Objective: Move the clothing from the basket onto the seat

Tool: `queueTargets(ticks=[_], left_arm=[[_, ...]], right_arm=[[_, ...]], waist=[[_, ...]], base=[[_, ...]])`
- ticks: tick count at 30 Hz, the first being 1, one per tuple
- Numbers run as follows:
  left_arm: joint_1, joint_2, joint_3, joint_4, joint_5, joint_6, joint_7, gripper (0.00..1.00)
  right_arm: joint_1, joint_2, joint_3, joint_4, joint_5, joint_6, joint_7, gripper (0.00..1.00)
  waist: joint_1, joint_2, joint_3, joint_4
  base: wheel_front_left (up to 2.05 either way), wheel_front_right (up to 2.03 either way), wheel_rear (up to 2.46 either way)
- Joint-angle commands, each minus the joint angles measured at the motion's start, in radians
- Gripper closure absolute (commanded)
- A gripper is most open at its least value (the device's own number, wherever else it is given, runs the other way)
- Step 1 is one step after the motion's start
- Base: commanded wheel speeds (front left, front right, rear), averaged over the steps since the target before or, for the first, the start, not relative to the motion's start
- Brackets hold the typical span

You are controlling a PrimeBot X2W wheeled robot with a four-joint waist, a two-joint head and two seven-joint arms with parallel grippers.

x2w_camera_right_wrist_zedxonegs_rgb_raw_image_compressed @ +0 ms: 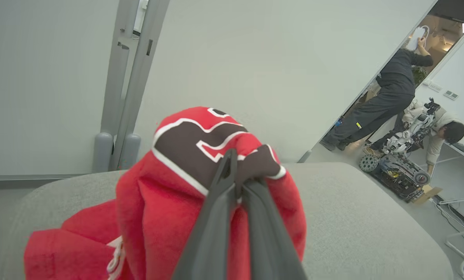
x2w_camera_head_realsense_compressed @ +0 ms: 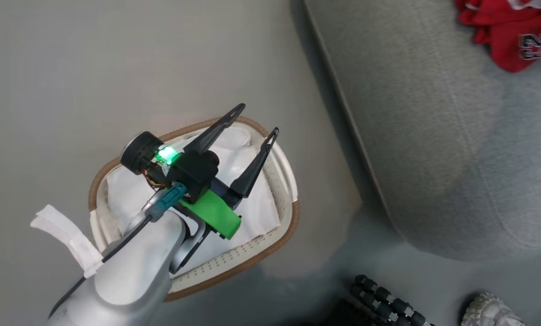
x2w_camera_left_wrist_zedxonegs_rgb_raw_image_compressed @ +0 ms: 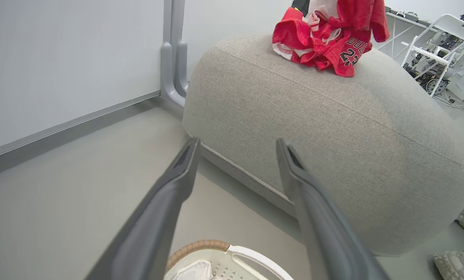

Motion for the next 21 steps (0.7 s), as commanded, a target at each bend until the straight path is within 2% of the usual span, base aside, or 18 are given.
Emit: queueTargets(ticks=[1,2,3,4,8,12,21], left_arm=[[-0.012,0.010,0.006,-0.004,0.006,-0.003,0.000,0.00],[-0.008,0.008,0.012,-0.005,0.006,-0.003,0.000,0.00],[-0.005,0.009,0.014,-0.006,0.007,-0.003,0.000,0.00],[-0.005,0.009,0.018,-0.014,0.011,-0.003,0.000,0.00],[0.008,0.003,0.030,-0.019,0.016,-0.003,0.000,0.00],[0.031,-0.014,0.058,-0.021,0.022,-0.003,0.000,0.00],[0.121,-0.056,0.179,-0.023,0.028,-0.003,0.000,0.00]], right_arm=[[0.025,0.013,-0.024,0.024,-0.013,-0.001,-0.001,1.00],[0.033,0.021,-0.047,0.032,-0.025,-0.001,-0.001,1.00],[0.040,0.029,-0.062,0.033,-0.035,-0.001,-0.001,0.62],[0.055,0.041,-0.080,0.035,-0.043,-0.001,-0.001,0.00],[0.125,0.085,-0.111,0.011,-0.048,-0.001,-0.001,0.00],[0.203,0.119,-0.084,-0.049,0.000,-0.001,-0.001,0.00],[0.377,0.163,0.116,-0.211,0.097,-0.001,-0.001,0.00]], waist=[[-0.0002,-0.0001,0.103,0.104],[-0.0002,-0.0001,0.105,0.108],[-0.0002,-0.0001,0.106,0.109],[-0.0002,-0.0001,0.107,0.110],[-0.0002,-0.0001,0.084,0.112],[-0.0002,-0.0001,0.033,0.108],[-0.0002,-0.0001,-0.113,0.115]], base=[[0.00,0.00,0.00],[0.00,0.00,0.00],[0.00,0.00,0.00],[0.00,0.00,0.00],[0.00,0.00,0.00],[0.00,0.00,0.00],[0.00,0.00,0.00]])
